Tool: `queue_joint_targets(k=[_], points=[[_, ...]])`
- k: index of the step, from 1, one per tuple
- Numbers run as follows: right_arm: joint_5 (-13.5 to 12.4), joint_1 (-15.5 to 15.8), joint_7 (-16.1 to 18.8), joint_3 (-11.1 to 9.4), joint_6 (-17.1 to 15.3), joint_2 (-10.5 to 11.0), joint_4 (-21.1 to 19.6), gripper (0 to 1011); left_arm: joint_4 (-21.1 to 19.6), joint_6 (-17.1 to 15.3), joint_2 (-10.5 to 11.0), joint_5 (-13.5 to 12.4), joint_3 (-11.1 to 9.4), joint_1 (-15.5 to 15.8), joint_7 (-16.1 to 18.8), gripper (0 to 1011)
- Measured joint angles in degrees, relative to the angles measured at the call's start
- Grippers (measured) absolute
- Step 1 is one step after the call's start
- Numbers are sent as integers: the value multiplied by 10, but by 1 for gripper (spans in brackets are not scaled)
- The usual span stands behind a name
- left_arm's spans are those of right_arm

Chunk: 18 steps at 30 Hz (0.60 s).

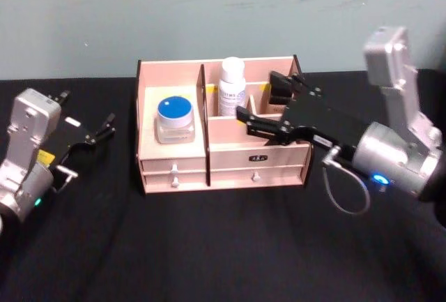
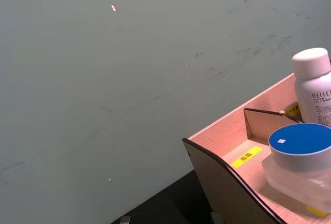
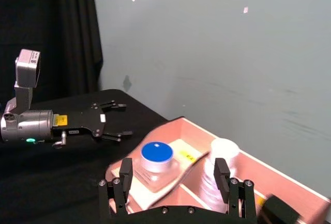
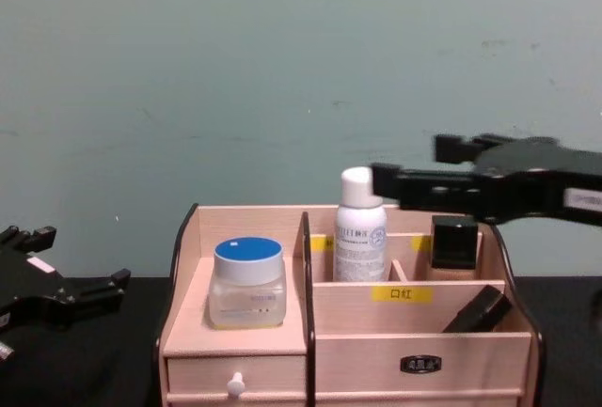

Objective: Pick up the facial cleanser and watermelon frost from the table and place them into the tiered storage box.

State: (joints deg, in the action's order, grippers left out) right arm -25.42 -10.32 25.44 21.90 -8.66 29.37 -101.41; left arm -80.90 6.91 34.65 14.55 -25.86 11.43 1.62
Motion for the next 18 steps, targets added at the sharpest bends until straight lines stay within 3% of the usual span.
queue_joint_targets(k=[8, 14, 18], points=[[-20, 64, -35, -53, 22, 30, -38, 1002, 0, 0, 0, 0, 0, 0, 0, 1001], [-19, 74, -66, -75, 22, 22, -23, 1002, 0, 0, 0, 0, 0, 0, 0, 1001], [0, 72, -95, -85, 21, 9, -3, 1002, 0, 0, 0, 0, 0, 0, 0, 1001]])
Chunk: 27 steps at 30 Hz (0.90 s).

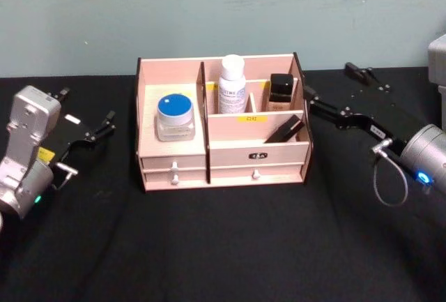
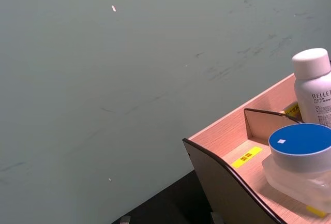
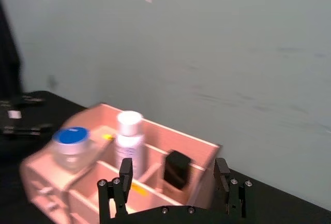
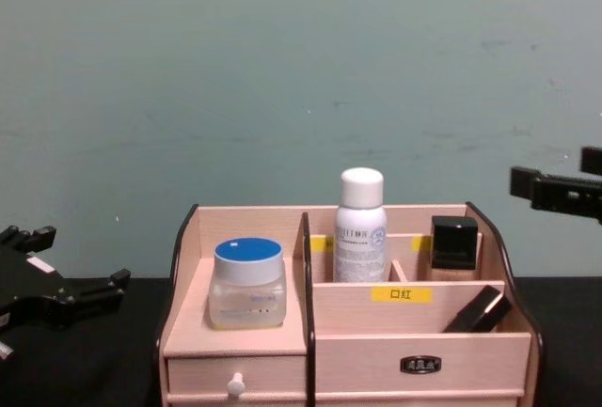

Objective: Pick up the facial cleanser and watermelon frost from the table and place them into the tiered storage box.

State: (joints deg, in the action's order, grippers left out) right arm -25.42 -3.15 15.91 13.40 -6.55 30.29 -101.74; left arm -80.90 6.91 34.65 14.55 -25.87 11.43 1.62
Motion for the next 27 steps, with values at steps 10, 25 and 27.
queue_joint_targets(k=[10, 25, 27], points=[[44, -14, -63, -26, 0, -36, 57, 1002, 0, 0, 0, 0, 0, 0, 0, 1001], [89, -65, -95, -21, -13, -85, 138, 1002, 0, 0, 0, 0, 0, 0, 0, 1001], [99, -73, -100, -17, -16, -92, 150, 1002, 0, 0, 0, 0, 0, 0, 0, 1001]])
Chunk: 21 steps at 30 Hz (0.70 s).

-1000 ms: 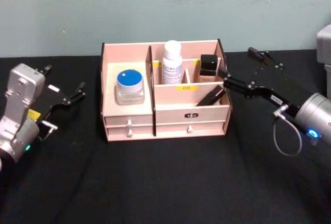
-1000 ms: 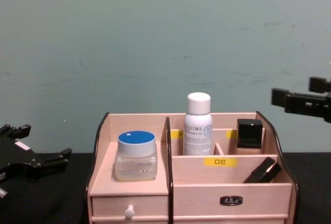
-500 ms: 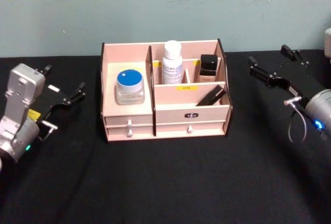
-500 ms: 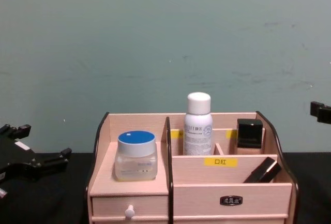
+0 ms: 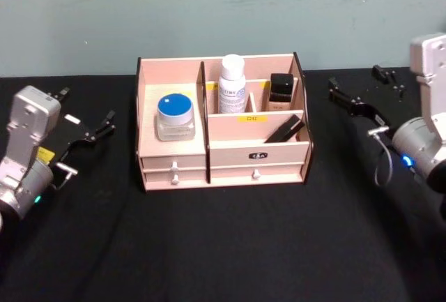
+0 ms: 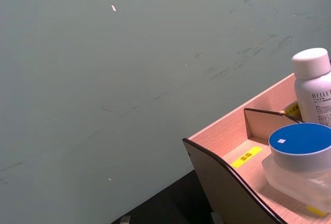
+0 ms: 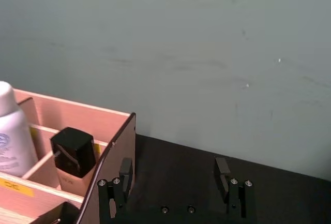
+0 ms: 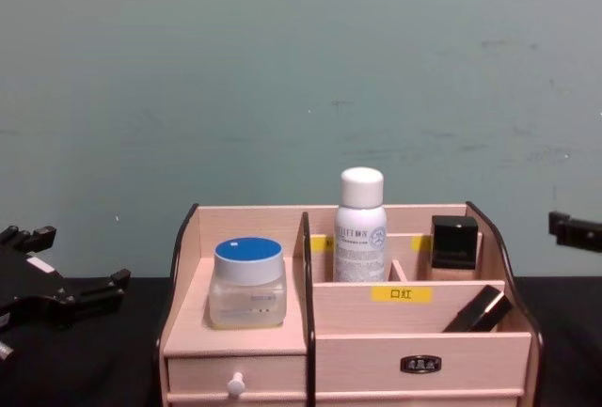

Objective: Pick up the facial cleanser and watermelon frost from the table and place them into the tiered storage box.

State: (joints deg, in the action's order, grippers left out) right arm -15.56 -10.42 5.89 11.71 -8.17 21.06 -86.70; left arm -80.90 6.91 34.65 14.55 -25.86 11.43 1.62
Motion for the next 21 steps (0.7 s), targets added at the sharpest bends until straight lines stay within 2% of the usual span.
queue_joint_targets(k=[3, 21], points=[[9, -6, -5, 3, -2, -6, 10, 1002, 0, 0, 0, 0, 0, 0, 0, 1001], [3, -2, -3, 1, -1, -2, 3, 1002, 0, 0, 0, 0, 0, 0, 0, 1001]])
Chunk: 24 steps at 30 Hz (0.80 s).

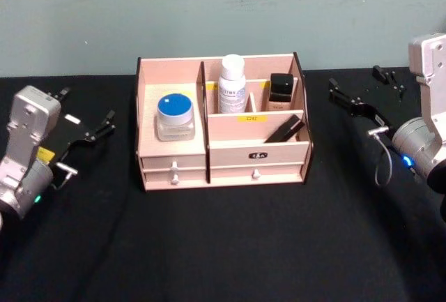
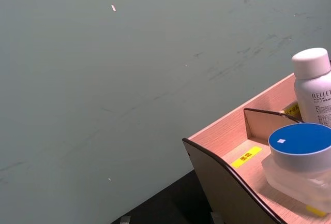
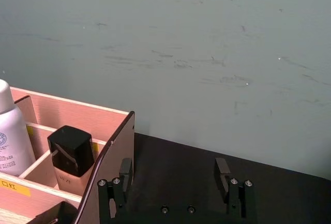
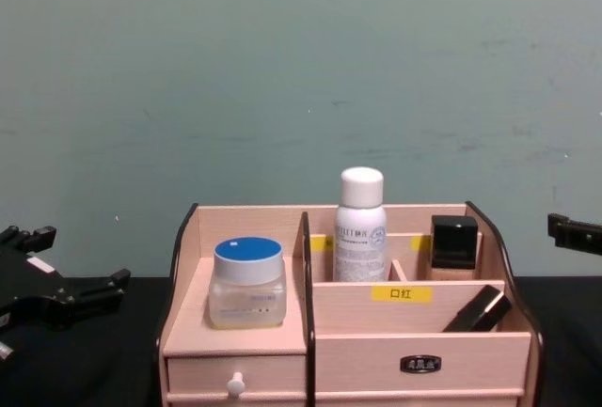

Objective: Pick up the facial cleanser and watermelon frost from the table and place them into the tiered storage box.

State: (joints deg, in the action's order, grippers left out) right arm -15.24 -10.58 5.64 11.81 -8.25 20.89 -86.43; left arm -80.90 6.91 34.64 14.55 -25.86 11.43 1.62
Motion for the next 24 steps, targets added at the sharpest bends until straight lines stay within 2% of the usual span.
queue_joint_targets(k=[24], points=[[-2, 2, 2, -1, 1, 1, -2, 1002, 0, 0, 0, 0, 0, 0, 0, 1001]])
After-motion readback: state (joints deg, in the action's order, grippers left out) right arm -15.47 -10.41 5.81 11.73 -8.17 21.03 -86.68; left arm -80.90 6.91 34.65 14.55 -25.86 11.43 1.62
